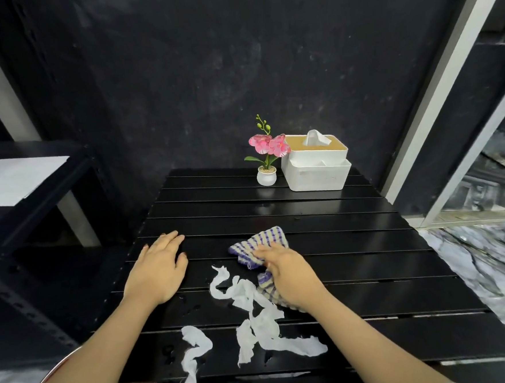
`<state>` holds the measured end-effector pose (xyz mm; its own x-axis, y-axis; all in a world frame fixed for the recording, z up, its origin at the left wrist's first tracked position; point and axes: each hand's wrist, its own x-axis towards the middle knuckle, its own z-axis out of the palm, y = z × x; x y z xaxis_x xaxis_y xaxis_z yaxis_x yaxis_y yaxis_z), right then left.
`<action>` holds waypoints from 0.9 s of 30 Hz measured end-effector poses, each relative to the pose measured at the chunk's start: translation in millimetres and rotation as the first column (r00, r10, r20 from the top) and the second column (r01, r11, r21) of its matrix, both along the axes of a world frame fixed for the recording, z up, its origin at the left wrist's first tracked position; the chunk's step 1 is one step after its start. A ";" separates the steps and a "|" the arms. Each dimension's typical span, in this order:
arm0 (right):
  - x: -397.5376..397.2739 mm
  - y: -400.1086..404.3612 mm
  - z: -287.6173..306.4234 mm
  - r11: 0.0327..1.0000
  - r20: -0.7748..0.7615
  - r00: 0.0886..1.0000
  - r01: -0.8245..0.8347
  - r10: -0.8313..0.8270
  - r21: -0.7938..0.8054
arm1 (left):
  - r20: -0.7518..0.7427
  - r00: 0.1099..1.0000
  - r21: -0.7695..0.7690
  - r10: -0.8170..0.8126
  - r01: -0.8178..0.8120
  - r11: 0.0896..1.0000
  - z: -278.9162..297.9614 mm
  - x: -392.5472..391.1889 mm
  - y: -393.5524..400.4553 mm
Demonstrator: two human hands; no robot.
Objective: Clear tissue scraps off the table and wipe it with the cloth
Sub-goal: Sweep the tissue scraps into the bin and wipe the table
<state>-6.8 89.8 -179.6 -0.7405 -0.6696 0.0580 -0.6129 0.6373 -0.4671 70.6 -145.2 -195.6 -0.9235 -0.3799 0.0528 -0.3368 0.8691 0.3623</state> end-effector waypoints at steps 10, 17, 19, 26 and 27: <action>3.4 32.1 7.1 0.941 0.217 0.974 0.131 -0.064 -0.313 | 0.052 0.999 0.014 -0.016 0.015 1.000 8.1 -3.0 -2.1; -39.7 116.6 16.5 0.527 0.413 0.743 0.667 -0.527 -0.527 | 0.038 0.999 0.007 -0.007 0.006 1.000 14.6 -19.9 -19.3; -53.5 132.7 14.1 0.488 0.328 0.633 0.762 -0.701 -0.426 | 0.062 0.998 -0.010 -0.011 0.012 1.000 11.7 -22.1 -21.4; -79.3 104.2 10.6 0.731 0.063 0.735 0.678 -0.675 -0.071 | 0.030 1.000 -0.003 -0.003 0.003 1.000 1.9 -24.0 -21.6; -82.7 95.9 9.0 0.753 0.054 0.756 0.655 -0.652 -0.061 | 0.024 1.000 -0.006 -0.002 0.002 1.000 1.0 -24.1 -21.8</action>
